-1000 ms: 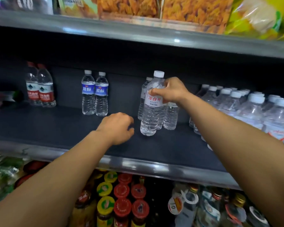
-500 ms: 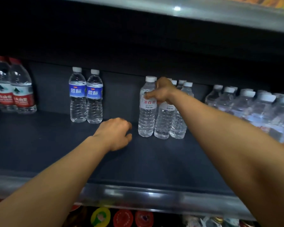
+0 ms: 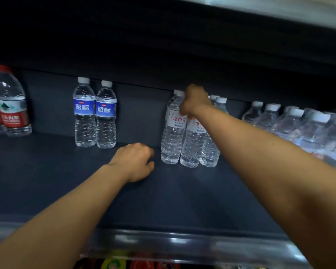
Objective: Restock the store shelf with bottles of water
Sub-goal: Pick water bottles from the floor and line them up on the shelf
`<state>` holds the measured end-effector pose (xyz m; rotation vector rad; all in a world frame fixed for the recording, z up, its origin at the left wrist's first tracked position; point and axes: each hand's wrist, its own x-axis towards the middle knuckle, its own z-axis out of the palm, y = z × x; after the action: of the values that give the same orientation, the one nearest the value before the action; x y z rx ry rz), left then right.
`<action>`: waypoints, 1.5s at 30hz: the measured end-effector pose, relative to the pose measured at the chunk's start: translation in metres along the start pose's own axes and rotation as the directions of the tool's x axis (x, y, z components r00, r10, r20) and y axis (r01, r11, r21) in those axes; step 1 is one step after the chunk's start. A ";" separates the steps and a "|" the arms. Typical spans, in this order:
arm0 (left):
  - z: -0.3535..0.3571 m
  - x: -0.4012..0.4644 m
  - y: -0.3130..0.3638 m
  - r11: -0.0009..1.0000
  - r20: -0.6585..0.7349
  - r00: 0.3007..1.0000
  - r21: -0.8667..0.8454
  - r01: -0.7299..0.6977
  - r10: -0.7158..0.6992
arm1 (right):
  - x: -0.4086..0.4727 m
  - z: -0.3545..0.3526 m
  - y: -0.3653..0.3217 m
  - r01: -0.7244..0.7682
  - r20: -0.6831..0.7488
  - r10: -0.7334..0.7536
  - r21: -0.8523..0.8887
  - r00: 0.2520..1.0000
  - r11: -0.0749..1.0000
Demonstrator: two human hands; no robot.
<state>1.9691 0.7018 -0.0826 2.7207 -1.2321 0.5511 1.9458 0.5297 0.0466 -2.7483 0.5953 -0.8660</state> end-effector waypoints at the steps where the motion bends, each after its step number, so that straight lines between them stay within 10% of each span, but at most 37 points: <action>1: 0.000 0.000 0.000 1.000 0.001 1.000 -0.001 0.002 -0.002 | -0.001 -0.001 -0.001 0.020 0.001 -0.020 -0.025 1.000 0.999; 23: -0.028 -0.040 0.035 0.984 -0.025 0.999 0.175 0.029 -0.025 | -0.046 -0.013 0.010 0.173 0.041 -0.168 -0.199 0.985 0.965; 35: -0.065 -0.146 0.122 0.965 -0.024 0.999 0.260 -0.025 0.033 | -0.253 -0.070 0.051 0.337 0.167 -0.313 -0.143 0.935 0.930; 45: -0.018 -0.281 0.239 0.986 0.032 0.988 0.061 -0.156 0.154 | -0.464 -0.057 0.146 0.141 0.324 -0.106 -0.084 0.940 0.986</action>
<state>1.6163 0.7454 -0.1811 2.7072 -1.4673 0.5809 1.5195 0.5952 -0.1861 -2.9595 0.4205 -0.4033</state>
